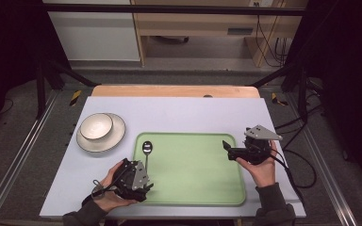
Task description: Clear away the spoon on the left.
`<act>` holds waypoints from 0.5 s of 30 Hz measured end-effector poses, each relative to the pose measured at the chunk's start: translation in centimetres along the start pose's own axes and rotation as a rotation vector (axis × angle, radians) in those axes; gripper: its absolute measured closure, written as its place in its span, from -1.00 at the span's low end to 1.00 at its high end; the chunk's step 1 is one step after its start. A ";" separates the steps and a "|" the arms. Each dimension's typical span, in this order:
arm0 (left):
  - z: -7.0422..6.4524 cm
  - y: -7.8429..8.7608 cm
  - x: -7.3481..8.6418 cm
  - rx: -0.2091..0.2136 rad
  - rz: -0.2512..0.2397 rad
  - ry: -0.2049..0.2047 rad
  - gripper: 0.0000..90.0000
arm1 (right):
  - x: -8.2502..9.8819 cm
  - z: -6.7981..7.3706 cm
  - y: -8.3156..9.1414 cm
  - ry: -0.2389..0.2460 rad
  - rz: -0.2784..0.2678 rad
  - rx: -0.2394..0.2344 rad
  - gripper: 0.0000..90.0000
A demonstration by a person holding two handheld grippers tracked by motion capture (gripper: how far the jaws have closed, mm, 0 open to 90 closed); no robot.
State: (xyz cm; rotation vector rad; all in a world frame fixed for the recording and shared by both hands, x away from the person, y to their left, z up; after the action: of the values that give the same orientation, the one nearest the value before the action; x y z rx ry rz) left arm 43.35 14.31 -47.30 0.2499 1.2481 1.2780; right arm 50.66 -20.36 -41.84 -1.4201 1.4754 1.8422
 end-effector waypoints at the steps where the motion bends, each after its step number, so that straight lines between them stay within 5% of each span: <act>1: 0.2 0.1 0.0 0.001 -0.007 0.010 -0.63 | 0.0 0.0 0.0 0.000 0.000 0.000 -0.93; 7: 1.2 0.8 0.1 -0.015 -0.047 0.080 -0.63 | 0.0 -0.1 0.1 -0.003 -0.003 0.005 -0.93; 15: 2.9 1.8 0.4 -0.058 -0.124 0.230 -0.63 | -0.1 -0.4 0.3 -0.005 -0.006 0.011 -0.93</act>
State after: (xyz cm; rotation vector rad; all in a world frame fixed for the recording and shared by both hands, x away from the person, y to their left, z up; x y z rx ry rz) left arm 44.49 16.65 -45.10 -0.0169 1.3960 1.2586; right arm 50.60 -20.78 -41.60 -1.4122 1.4744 1.8304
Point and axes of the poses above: each handheld gripper's, and its own axes: y roughly backward along the jaws, x roughly out of its underside, z roughly to its left, the point moved 5 cm from there along -y, roughly forward along the jaws, and after that the axes turned 3 degrees about z, right-handed, at the moved point
